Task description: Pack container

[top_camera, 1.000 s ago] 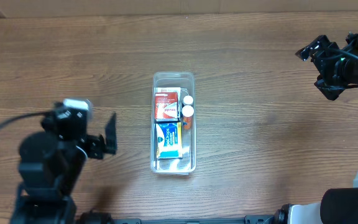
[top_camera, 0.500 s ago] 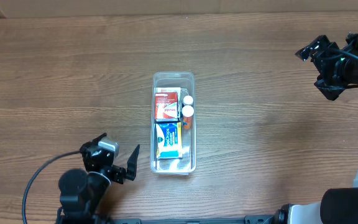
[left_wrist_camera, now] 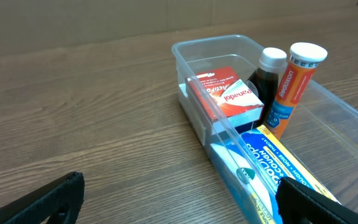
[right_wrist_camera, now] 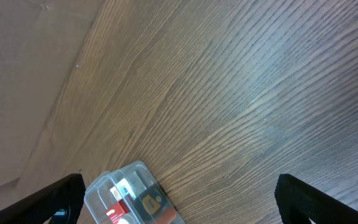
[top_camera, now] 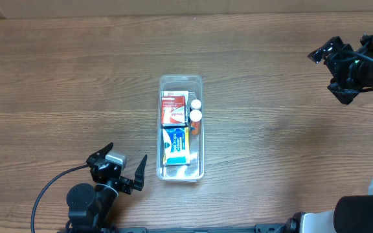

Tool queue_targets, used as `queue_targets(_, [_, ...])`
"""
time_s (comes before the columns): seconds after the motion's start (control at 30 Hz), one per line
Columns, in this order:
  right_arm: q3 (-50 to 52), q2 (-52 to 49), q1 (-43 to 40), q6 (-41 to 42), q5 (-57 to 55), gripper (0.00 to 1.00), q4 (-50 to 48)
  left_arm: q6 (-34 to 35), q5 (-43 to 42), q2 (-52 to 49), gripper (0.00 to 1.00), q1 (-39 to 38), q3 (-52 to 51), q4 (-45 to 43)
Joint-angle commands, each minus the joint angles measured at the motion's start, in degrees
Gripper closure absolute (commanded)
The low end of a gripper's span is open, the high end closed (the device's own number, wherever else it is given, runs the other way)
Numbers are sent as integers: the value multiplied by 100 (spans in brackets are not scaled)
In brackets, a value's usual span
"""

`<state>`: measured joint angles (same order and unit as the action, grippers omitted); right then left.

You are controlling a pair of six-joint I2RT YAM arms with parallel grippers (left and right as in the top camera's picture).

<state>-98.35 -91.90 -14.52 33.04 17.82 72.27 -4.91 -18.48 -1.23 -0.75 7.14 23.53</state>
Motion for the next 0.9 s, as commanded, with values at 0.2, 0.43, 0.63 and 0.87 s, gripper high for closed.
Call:
queue_targets(0.2, [-31, 127, -2, -2, 28, 0, -13, -111, -63, 76, 0, 37, -33, -39])
queue_targets(0.43, [385, 1812, 1552, -813, -2321, 0, -221, -111, -61, 76, 0, 37, -33, -39])
queue_targets(0.63, [3003, 3718, 2229, -1956, -2632, 0, -2315, -111, -63, 76, 0, 37, -35, -39])
queue_targets(0.87, [6922, 6966, 2229, -1937, -2216, 0, -4218, -111, -61, 76, 0, 37, -33, -39])
